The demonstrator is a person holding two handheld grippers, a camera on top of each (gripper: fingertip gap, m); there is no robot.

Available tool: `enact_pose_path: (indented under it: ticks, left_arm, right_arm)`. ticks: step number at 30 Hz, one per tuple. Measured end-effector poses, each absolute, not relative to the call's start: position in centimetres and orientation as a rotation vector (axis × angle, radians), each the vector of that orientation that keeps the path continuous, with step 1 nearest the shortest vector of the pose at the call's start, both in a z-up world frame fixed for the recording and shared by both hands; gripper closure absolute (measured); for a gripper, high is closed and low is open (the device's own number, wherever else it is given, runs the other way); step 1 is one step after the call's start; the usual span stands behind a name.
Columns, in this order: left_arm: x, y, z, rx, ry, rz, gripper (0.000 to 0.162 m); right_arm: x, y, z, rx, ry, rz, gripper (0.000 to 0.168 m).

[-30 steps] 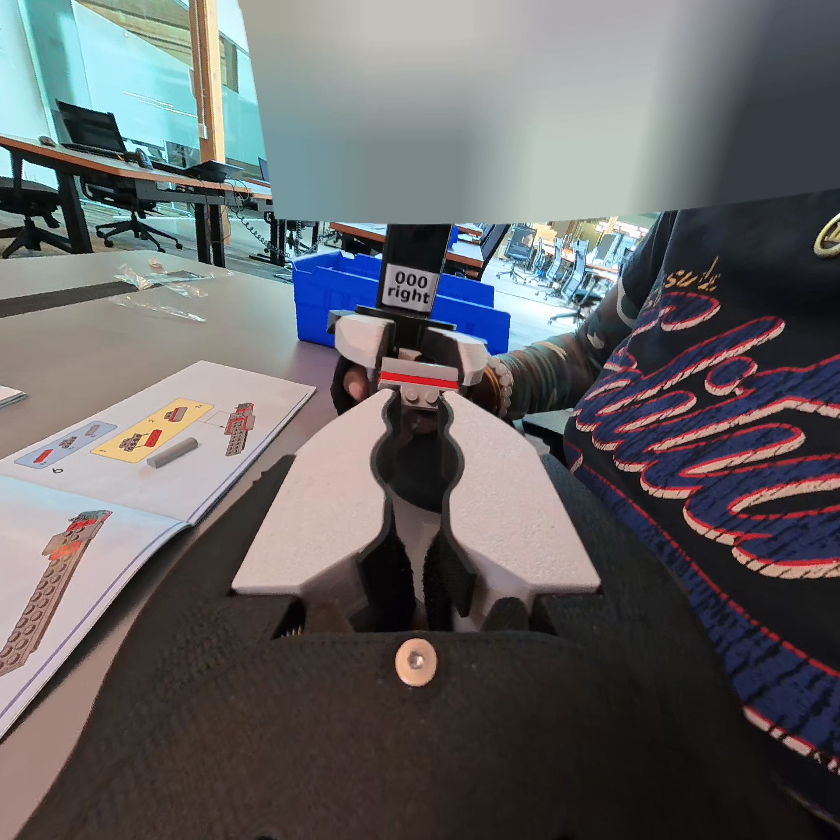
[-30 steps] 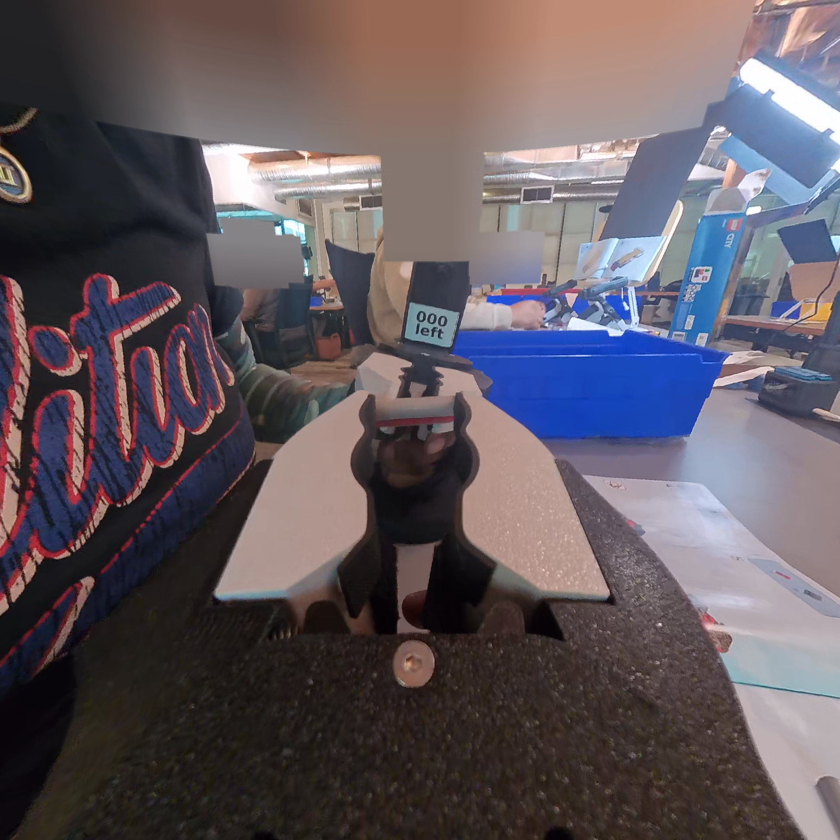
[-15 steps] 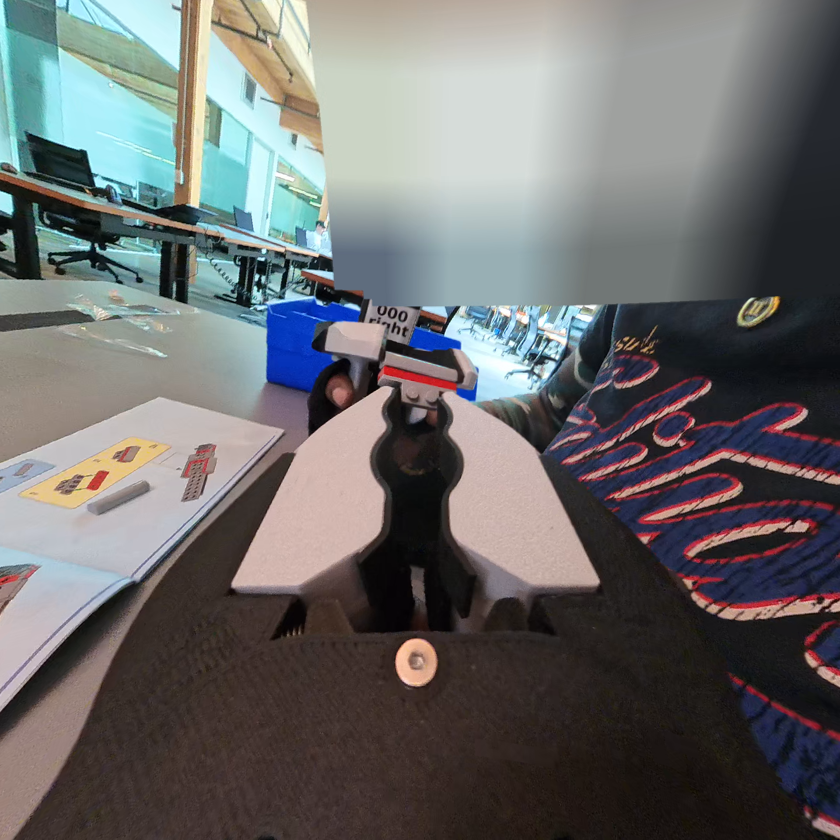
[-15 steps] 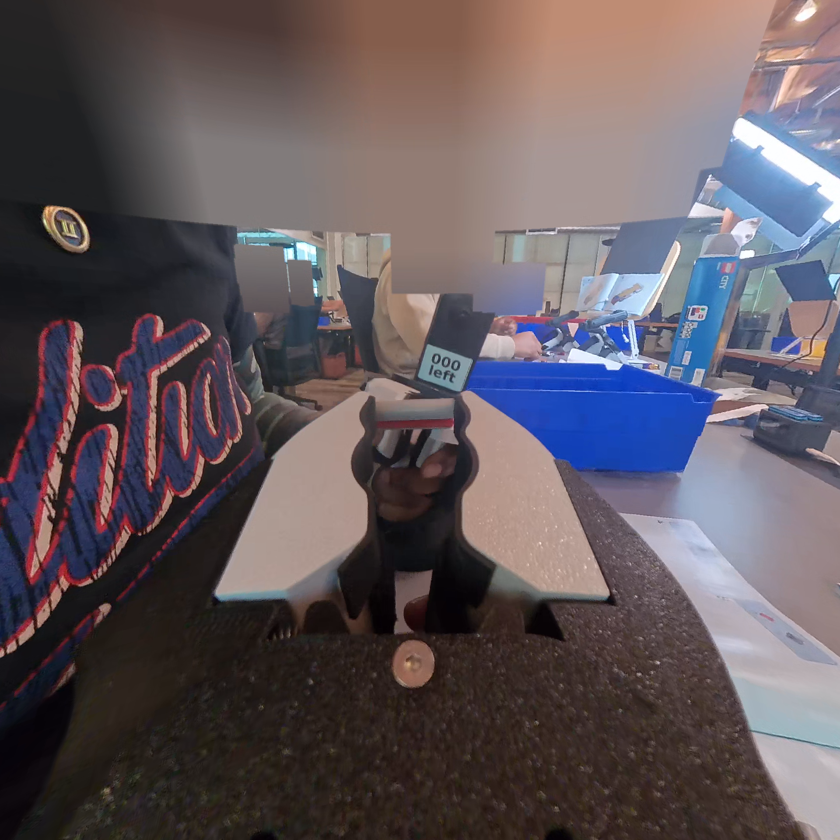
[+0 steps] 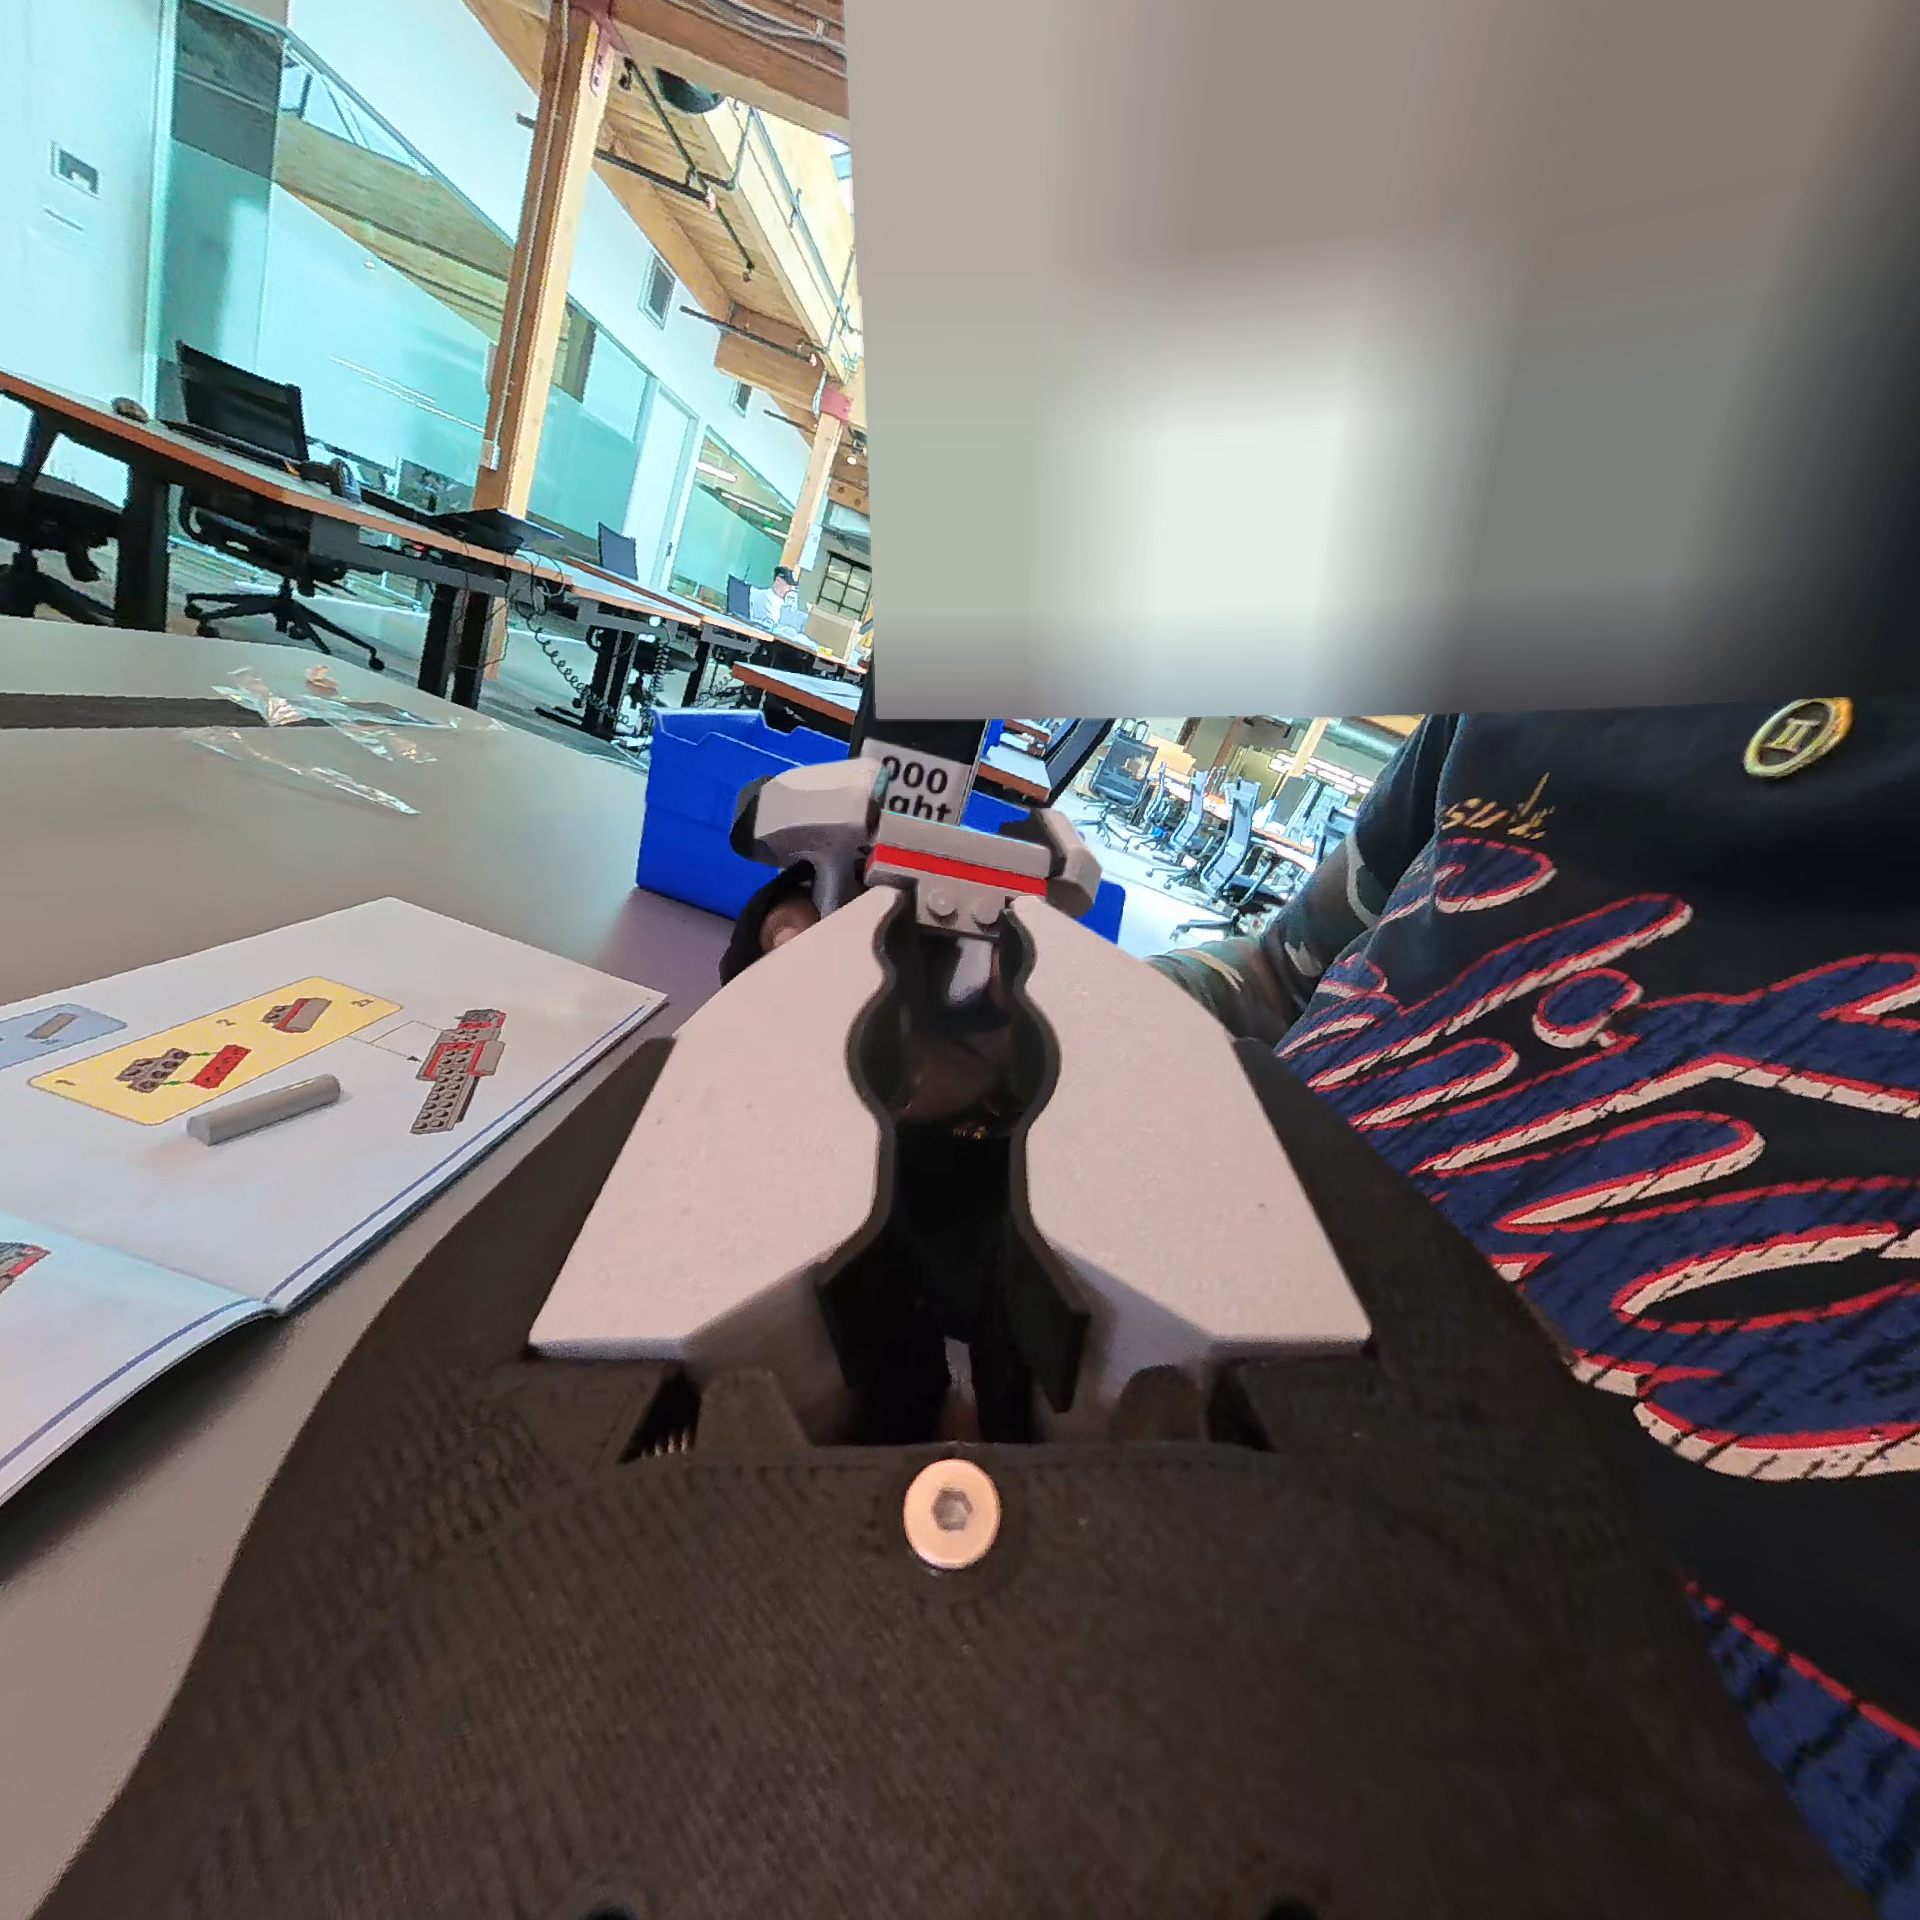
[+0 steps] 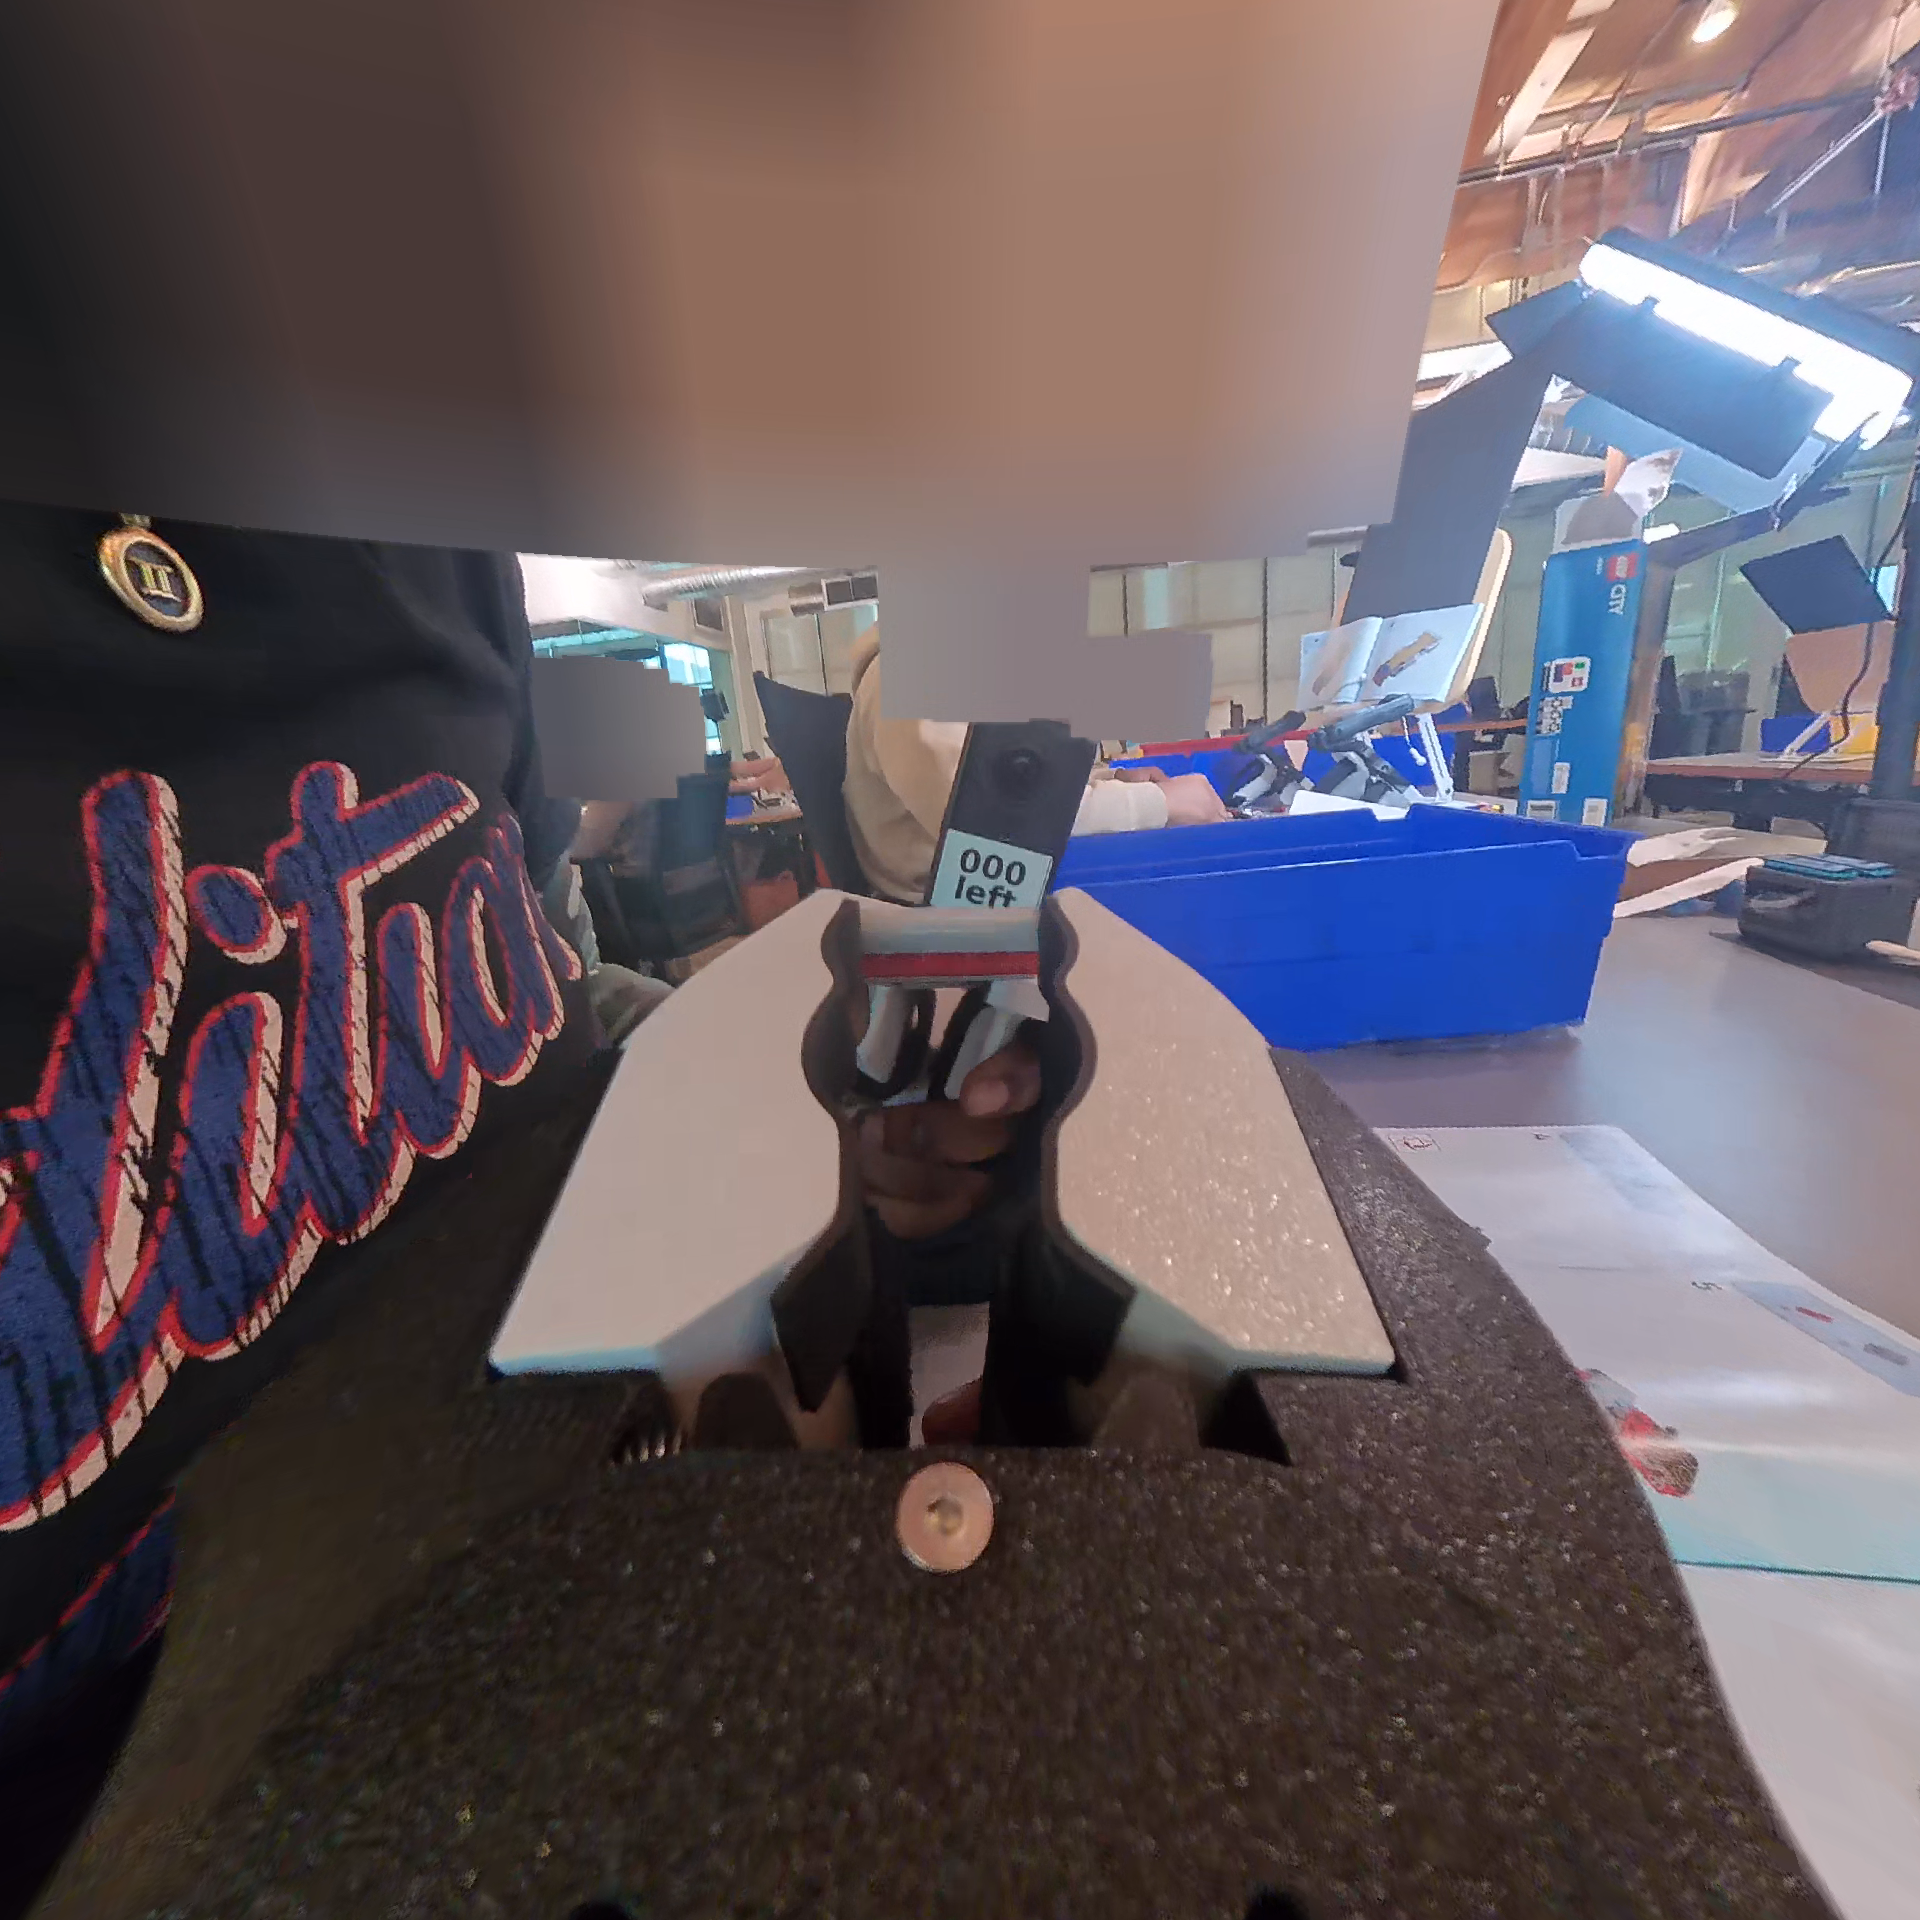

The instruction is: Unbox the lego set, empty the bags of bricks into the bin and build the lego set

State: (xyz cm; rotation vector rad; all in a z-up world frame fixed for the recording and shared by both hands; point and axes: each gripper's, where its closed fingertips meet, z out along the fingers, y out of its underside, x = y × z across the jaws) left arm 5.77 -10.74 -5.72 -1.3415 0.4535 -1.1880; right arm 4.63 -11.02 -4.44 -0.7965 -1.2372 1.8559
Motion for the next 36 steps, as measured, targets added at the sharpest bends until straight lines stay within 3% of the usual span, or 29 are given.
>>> enact_pose_path:
  ticks: [20, 36]
  left_arm:
    - [4.9, -11.5, -2.3, -1.042, 0.387, -1.186, 0.146]
    - [5.0, -10.4, -4.5, -1.188, 0.353, -1.186, 0.147]
  right_arm:
    - [3.7, -11.7, -0.9, -0.726, -1.358, 1.851, 0.135]
    - [3.7, -10.8, -3.2, -0.882, -1.356, 1.863, 0.135]
